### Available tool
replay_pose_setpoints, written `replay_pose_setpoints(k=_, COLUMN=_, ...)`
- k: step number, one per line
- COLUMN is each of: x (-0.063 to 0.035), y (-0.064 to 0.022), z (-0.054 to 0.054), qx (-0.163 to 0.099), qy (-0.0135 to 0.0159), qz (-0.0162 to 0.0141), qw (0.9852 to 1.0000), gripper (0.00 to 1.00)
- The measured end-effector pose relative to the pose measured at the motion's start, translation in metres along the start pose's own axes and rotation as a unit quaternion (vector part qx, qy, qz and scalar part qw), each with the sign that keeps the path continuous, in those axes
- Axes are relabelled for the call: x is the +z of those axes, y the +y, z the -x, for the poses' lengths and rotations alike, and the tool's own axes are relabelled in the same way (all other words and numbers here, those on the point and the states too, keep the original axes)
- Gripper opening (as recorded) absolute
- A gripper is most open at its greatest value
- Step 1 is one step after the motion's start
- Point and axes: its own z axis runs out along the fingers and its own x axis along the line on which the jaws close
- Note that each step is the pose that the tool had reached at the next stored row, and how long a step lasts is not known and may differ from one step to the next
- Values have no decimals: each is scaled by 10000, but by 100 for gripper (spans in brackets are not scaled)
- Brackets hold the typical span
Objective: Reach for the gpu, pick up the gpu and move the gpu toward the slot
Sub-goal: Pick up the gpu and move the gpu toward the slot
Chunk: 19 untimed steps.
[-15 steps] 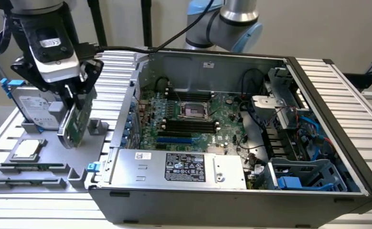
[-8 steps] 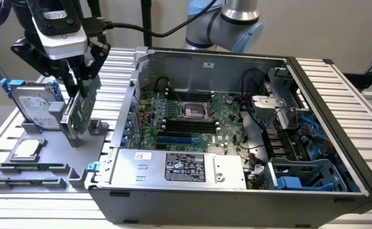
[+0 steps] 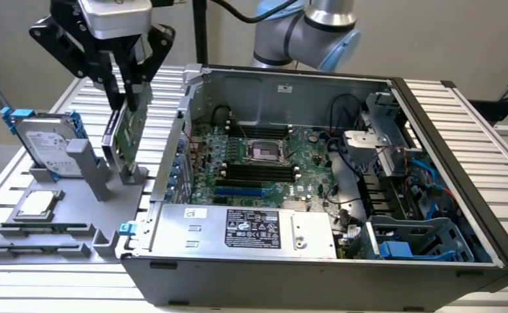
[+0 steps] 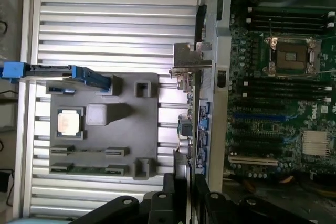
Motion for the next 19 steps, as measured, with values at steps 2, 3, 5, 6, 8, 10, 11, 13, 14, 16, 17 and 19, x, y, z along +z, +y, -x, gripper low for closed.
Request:
replay_pose_setpoints(k=2, x=-59, y=-3, z=88, qx=0, qy=14, qz=2, qw=10000, gripper=26)
replay_pose_setpoints(k=3, x=-71, y=-4, z=136, qx=0, qy=21, qz=5, qw=10000, gripper=26)
replay_pose_setpoints(k=5, x=-78, y=-7, z=225, qx=0, qy=30, qz=8, qw=10000, gripper=26)
replay_pose_setpoints(k=6, x=-79, y=-9, z=270, qx=0, qy=34, qz=10, qw=10000, gripper=26)
replay_pose_setpoints(k=8, x=-81, y=-11, z=360, qx=0, qy=40, qz=13, qw=10000, gripper=26)
replay_pose_setpoints(k=10, x=-84, y=-14, z=450, qx=0, qy=47, qz=14, qw=10000, gripper=26)
replay_pose_setpoints(k=11, x=-86, y=-16, z=499, qx=0, qy=51, qz=14, qw=10000, gripper=26)
replay_pose_setpoints(k=13, x=-88, y=-16, z=589, qx=0, qy=56, qz=14, qw=10000, gripper=26)
replay_pose_setpoints(k=14, x=-89, y=-15, z=634, qx=0, qy=58, qz=15, qw=10000, gripper=26)
replay_pose_setpoints(k=16, x=-92, y=-14, z=727, qx=0, qy=63, qz=15, qw=10000, gripper=26)
replay_pose_setpoints(k=17, x=-94, y=-12, z=771, qx=0, qy=65, qz=15, qw=10000, gripper=26)
replay_pose_setpoints(k=19, x=-96, y=-9, z=862, qx=0, qy=68, qz=15, qw=10000, gripper=26)
